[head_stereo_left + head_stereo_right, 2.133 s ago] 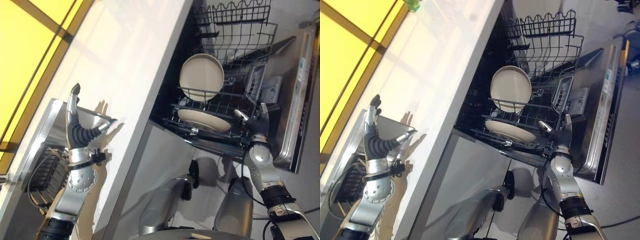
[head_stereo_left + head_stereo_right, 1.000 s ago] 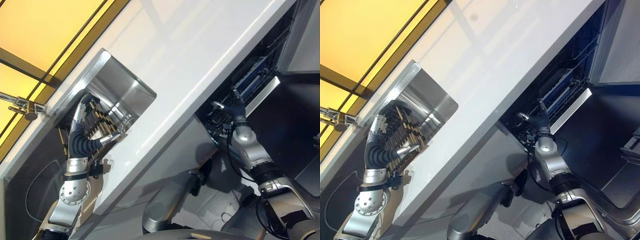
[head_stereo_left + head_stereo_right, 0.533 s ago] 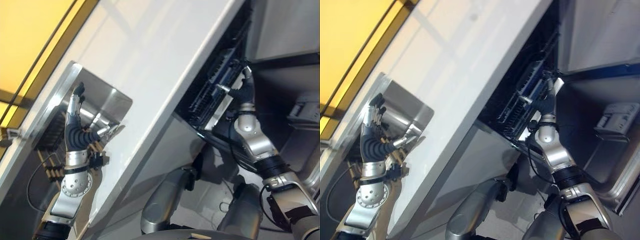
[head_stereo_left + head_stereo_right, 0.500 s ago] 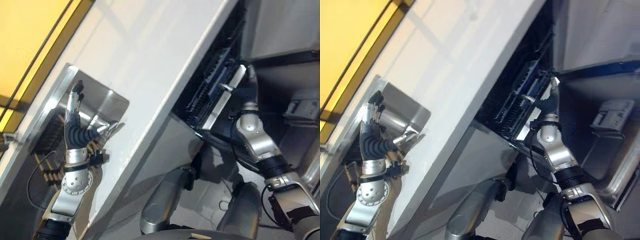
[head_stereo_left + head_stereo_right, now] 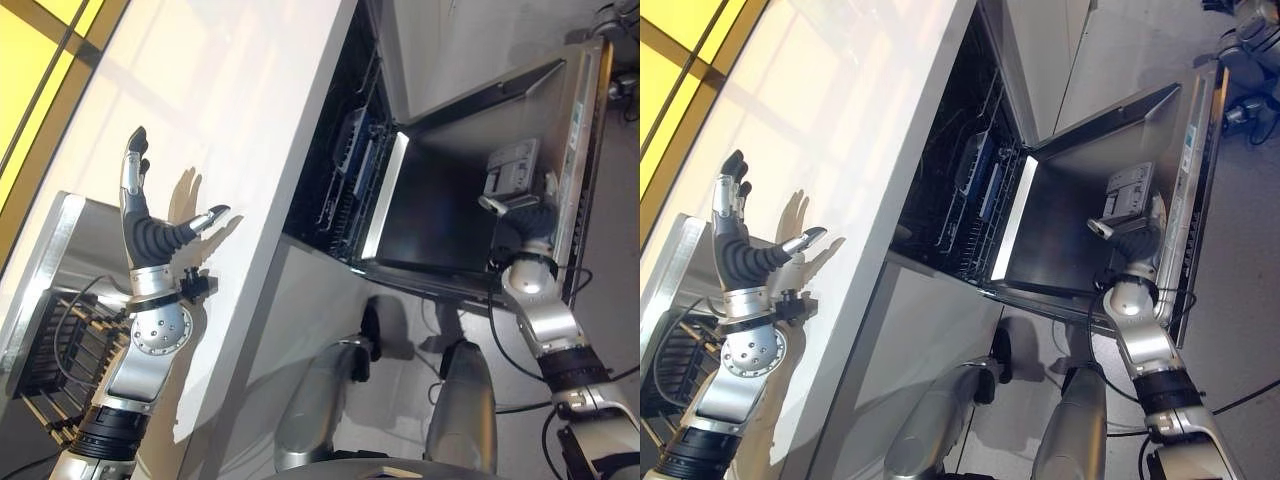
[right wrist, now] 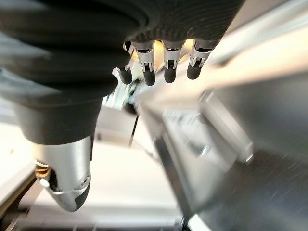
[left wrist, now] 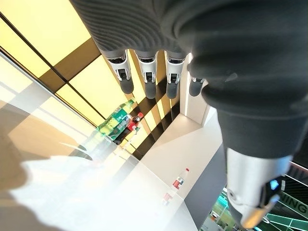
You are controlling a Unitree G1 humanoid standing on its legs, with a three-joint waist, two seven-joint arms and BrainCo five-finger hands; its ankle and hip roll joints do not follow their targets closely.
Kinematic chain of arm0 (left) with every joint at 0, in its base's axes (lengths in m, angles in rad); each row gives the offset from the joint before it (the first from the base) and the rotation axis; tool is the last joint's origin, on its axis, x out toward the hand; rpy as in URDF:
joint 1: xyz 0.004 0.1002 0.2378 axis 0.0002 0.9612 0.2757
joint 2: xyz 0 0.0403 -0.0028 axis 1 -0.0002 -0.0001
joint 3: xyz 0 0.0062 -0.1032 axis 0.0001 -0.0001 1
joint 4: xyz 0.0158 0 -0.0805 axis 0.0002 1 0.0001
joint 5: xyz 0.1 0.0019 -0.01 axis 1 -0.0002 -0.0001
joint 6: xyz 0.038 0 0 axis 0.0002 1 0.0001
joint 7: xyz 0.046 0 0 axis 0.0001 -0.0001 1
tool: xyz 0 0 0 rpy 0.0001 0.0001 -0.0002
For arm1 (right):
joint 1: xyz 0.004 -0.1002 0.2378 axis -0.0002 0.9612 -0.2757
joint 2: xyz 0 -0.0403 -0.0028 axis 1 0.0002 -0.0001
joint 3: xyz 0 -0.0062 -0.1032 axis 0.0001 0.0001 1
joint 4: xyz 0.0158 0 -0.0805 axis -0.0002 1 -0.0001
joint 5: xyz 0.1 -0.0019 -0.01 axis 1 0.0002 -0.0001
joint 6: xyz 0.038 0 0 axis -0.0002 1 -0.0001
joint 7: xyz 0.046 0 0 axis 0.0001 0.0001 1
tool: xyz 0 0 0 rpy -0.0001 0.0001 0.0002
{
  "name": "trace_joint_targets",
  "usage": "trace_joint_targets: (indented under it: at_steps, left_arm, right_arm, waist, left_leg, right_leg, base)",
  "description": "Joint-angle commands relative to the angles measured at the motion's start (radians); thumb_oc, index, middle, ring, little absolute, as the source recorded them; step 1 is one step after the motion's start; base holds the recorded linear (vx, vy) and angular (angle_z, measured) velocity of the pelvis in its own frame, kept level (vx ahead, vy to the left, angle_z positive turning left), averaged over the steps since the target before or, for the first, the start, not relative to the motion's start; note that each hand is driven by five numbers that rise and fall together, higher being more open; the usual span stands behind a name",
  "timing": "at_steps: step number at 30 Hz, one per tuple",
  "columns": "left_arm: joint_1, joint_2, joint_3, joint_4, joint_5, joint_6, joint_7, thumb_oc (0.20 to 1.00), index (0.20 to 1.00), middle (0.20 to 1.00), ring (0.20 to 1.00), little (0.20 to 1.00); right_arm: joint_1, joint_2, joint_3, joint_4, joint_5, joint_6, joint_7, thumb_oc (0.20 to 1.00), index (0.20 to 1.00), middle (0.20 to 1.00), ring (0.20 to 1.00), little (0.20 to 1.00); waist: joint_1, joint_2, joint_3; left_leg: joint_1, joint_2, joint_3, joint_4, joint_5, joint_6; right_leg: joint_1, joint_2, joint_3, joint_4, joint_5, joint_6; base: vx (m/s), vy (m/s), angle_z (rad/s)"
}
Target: Pick up plates and place into dishwasher.
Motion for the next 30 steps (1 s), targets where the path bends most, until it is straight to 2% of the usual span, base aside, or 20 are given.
trace_joint_targets:
  at_steps: [1,5,9,12,16,20,23,25,28,30]
  left_arm:
    - [0.010,-0.011,0.019,-0.075,0.049,-0.014,0.046,1.000,1.000,1.000,1.000,1.000]
    - [0.045,-0.025,0.028,-0.069,0.067,-0.032,0.075,1.000,1.000,1.000,1.000,1.000]
    - [0.057,-0.030,0.044,-0.069,0.069,-0.029,0.081,1.000,1.000,1.000,1.000,1.000]
    - [0.070,-0.038,0.048,-0.064,0.067,-0.032,0.088,1.000,1.000,1.000,1.000,1.000]
    - [0.076,-0.048,0.036,-0.050,0.069,-0.041,0.106,1.000,1.000,1.000,1.000,1.000]
    - [0.062,-0.053,0.025,-0.034,0.070,-0.055,0.108,1.000,1.000,1.000,1.000,1.000]
    - [0.047,-0.057,0.019,-0.041,0.073,-0.050,0.098,1.000,1.000,1.000,1.000,1.000]
    - [0.026,-0.065,0.003,-0.040,0.080,-0.040,0.089,1.000,1.000,1.000,1.000,1.000]
    - [-0.022,-0.056,-0.022,-0.034,0.083,-0.020,0.090,1.000,1.000,1.000,1.000,1.000]
    - [-0.041,-0.049,-0.036,-0.020,0.088,-0.024,0.101,1.000,1.000,1.000,1.000,1.000]
  right_arm:
    - [0.044,0.015,-0.089,-0.142,0.019,-0.123,-0.131,1.000,1.000,1.000,1.000,1.000]
    - [0.186,0.084,-0.100,-0.158,-0.008,-0.167,-0.171,1.000,1.000,1.000,1.000,1.000]
    - [0.290,0.108,-0.115,-0.156,-0.005,-0.205,-0.206,1.000,1.000,1.000,1.000,1.000]
    - [0.361,0.119,-0.136,-0.162,-0.025,-0.247,-0.324,1.000,1.000,1.000,1.000,1.000]
    - [0.393,0.136,-0.158,-0.133,0.024,-0.270,-0.391,1.000,1.000,1.000,1.000,1.000]
    - [0.381,0.160,-0.165,-0.013,0.173,-0.291,-0.353,1.000,1.000,1.000,1.000,1.000]
    - [0.378,0.168,-0.164,0.032,0.206,-0.334,-0.305,1.000,1.000,1.000,1.000,1.000]
    - [0.362,0.179,-0.144,0.047,0.288,-0.374,-0.176,1.000,1.000,1.000,1.000,1.000]
    - [0.295,0.172,-0.083,0.067,0.290,-0.456,-0.091,1.000,1.000,1.000,1.000,1.000]
    - [0.238,0.166,-0.053,0.092,0.351,-0.517,-0.050,1.000,1.000,1.000,1.000,1.000]
  waist:
    - [-0.050,0.035,0.052]
    - [-0.089,0.029,0.044]
    - [-0.118,0.017,0.031]
    - [-0.145,0.013,0.019]
    - [-0.173,0.020,0.005]
    - [-0.180,0.031,-0.001]
    - [-0.176,0.039,0.003]
    - [-0.173,0.051,0.018]
    - [-0.162,0.067,0.044]
    - [-0.153,0.083,0.066]
  left_leg:
    - [0.065,-0.021,0.017,0.008,-0.065,0.037]
    - [0.094,-0.002,0.034,-0.029,-0.063,0.032]
    - [0.121,0.010,0.054,-0.059,-0.067,0.030]
    - [0.140,0.016,0.075,-0.078,-0.072,0.029]
    - [0.157,0.018,0.104,-0.094,-0.083,0.028]
    - [0.159,0.014,0.118,-0.101,-0.090,0.026]
    - [0.145,0.011,0.116,-0.087,-0.098,0.030]
    - [0.114,0.006,0.109,-0.052,-0.104,0.034]
    - [0.055,-0.005,0.093,-0.001,-0.112,0.041]
    - [0.016,-0.012,0.087,0.027,-0.114,0.042]
  right_leg:
    - [-0.001,0.028,0.057,-0.065,0.132,-0.032]
    - [0.015,0.046,0.081,-0.113,0.142,-0.022]
    - [0.030,0.053,0.094,-0.156,0.154,-0.012]
    - [0.038,0.057,0.108,-0.194,0.168,0.000]
    - [0.048,0.054,0.126,-0.253,0.192,0.018]
    - [0.053,0.044,0.133,-0.295,0.212,0.028]
    - [0.040,0.033,0.133,-0.284,0.213,0.028]
    - [0.005,0.023,0.131,-0.239,0.201,0.019]
    - [-0.057,0.016,0.126,-0.165,0.177,0.004]
    - [-0.101,0.012,0.126,-0.115,0.161,-0.005]
  base:
    - [-0.01,-0.037,-0.20]
    - [0.02,-0.010,-0.27]
    - [0.04,0.006,-0.35]
    - [0.07,0.041,-0.27]
    - [0.07,0.071,-0.29]
    - [0.05,0.057,-0.18]
    - [0.01,0.024,-0.05]
    - [-0.04,0.025,-0.02]
    - [-0.11,-0.013,0.01]
    - [-0.12,-0.037,0.10]
